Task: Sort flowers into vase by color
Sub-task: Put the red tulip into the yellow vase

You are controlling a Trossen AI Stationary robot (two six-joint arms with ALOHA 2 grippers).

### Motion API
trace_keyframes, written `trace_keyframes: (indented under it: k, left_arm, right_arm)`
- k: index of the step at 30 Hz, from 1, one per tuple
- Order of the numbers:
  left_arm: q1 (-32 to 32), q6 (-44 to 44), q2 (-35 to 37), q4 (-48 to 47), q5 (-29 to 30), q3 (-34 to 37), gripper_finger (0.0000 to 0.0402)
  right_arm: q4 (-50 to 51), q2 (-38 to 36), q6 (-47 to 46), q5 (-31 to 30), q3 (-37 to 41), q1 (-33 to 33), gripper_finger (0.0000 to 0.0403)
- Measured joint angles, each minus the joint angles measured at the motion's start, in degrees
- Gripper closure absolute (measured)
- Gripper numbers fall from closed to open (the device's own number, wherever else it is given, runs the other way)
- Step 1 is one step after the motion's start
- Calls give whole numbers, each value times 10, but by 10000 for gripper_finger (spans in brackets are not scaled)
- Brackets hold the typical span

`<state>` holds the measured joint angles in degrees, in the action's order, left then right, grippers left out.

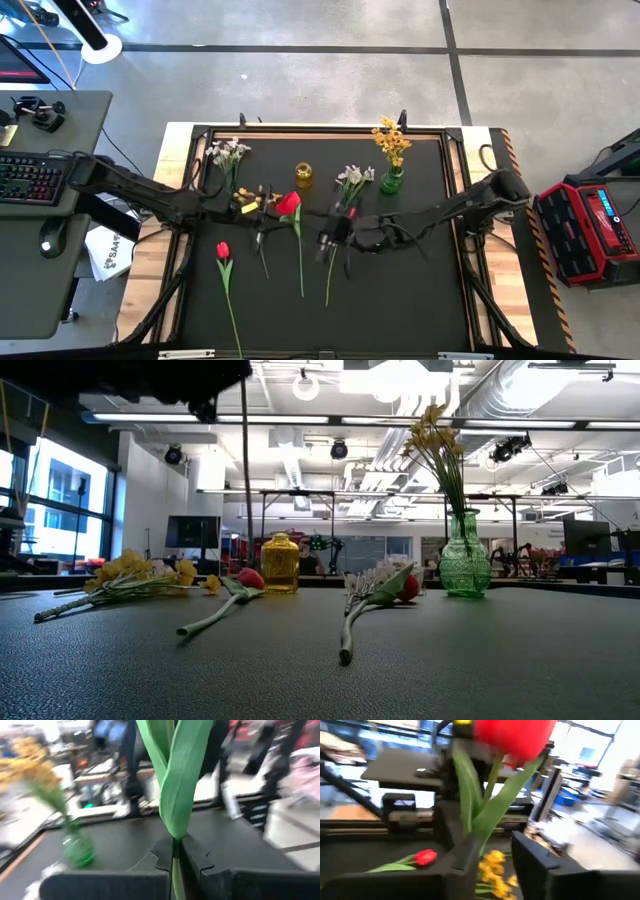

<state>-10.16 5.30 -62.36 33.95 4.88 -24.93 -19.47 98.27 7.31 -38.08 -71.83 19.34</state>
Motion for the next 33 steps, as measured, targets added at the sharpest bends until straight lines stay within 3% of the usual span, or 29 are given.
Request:
trace_keyframes:
  k: [5, 8, 12, 19, 33]
  left_arm:
    - [40, 19, 43, -65, 104, -8, 401]
    - [87, 35, 60, -108, 120, -38, 401]
    - [172, 86, 53, -155, 57, -92, 401]
    - [301, 82, -3, -165, -54, -151, 401]
    - [396, 43, -76, -184, -166, -198, 401]
  right_arm:
    - [105, -51, -61, -58, 0, 41, 231]
    - [131, -59, -88, -97, 0, 65, 219]
    - [150, -46, -106, -164, 0, 95, 220]
    - [184, -20, -166, -242, 0, 137, 235]
    - [205, -18, -204, -282, 0, 175, 247]
